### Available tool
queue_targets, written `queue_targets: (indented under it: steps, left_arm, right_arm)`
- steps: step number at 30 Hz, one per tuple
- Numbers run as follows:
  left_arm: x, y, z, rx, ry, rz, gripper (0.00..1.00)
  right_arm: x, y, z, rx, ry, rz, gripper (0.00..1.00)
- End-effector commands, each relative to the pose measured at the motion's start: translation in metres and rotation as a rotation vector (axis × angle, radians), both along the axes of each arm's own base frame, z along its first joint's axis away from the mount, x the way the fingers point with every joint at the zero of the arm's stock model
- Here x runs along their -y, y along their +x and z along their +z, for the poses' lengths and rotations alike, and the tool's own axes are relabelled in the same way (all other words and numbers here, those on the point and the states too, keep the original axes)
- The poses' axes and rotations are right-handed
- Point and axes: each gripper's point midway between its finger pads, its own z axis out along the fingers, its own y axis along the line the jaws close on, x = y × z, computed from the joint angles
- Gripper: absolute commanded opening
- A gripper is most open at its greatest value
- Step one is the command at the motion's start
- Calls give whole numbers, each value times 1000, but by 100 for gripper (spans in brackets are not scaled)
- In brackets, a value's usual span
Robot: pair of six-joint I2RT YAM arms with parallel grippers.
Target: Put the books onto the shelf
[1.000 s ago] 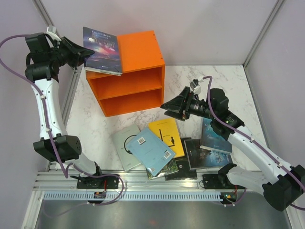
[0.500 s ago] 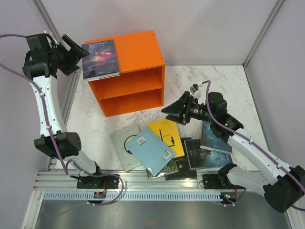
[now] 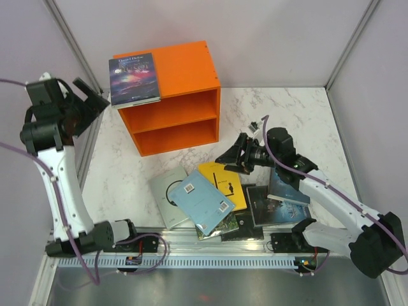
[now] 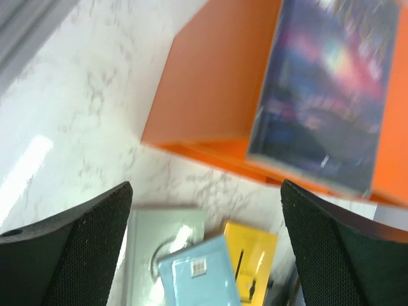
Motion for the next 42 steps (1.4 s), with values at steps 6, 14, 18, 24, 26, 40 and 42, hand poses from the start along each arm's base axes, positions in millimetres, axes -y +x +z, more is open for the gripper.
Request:
queue_targets:
  steps: [6,14,18,24,26,40,42]
  left_arm:
    - [55,-84,-97,-156,-168,-88,96]
    - [140,-129,-218,-392,-364,-300,97]
    - [194,-149,-256,-505,-381,-417,98]
    - [234,-166,-312,-568,-485,-490,99]
    - [236,-168,-328,-584,-487,-481,98]
    - [268,-154,-350,-567,-564,-508,97]
    - [269,-154,-349,-559,-565,-514,97]
  right_arm:
    - [16,-20,-111,-105,-248,109,79]
    - [25,-15,-159,-122,-385,138,79]
    - [28,-22,-175,-133,-410,167,78]
    - [25,-43,-195,-153,-410,209,78]
    - [19,-50,-197,-159,-389,218,78]
    - [-9,-92,-215,-245,-267,290,62]
    - [-11,-95,-212,-256,-228,293,56]
